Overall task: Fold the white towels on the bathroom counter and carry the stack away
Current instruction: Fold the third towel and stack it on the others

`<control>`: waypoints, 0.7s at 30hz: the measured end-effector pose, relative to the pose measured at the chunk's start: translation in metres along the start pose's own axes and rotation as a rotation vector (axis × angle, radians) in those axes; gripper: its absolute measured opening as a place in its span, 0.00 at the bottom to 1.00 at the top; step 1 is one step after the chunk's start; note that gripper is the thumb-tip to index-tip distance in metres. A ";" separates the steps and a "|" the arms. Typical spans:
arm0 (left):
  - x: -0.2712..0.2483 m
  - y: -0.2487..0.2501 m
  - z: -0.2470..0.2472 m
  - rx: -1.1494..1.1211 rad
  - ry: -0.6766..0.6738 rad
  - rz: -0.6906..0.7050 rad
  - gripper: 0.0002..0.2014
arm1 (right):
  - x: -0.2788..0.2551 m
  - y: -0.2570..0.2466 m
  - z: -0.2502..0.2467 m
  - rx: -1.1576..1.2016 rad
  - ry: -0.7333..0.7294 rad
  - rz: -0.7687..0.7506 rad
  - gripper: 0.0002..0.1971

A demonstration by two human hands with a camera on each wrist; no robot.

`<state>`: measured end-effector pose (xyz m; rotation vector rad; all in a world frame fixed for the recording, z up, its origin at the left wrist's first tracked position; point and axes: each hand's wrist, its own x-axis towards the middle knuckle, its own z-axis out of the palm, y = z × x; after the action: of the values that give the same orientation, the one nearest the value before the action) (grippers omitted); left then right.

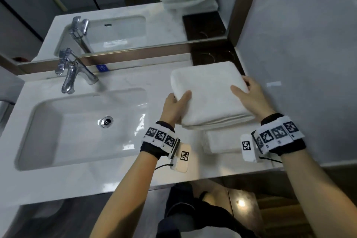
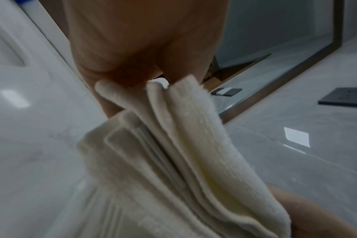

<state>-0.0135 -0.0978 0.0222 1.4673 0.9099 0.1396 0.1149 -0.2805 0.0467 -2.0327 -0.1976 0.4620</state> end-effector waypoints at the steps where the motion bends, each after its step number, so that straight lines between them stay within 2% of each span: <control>1: -0.006 -0.001 0.010 0.016 -0.013 0.001 0.25 | -0.005 0.006 -0.010 -0.016 0.019 0.016 0.27; 9: -0.042 -0.019 0.070 0.086 -0.060 -0.001 0.26 | -0.033 0.035 -0.047 -0.321 0.159 0.011 0.25; 13: -0.051 -0.029 0.084 0.121 -0.070 -0.005 0.27 | -0.039 0.045 -0.049 -0.391 0.134 0.037 0.28; 18: -0.051 -0.034 0.085 0.294 -0.068 -0.031 0.28 | -0.044 0.060 -0.038 -0.533 0.112 0.097 0.28; 21: -0.047 -0.031 0.086 0.396 0.019 0.003 0.31 | -0.049 0.068 -0.029 -0.582 0.100 0.154 0.29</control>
<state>-0.0076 -0.1987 0.0020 1.8351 0.9886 -0.0270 0.0781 -0.3534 0.0113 -2.6492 -0.1219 0.4279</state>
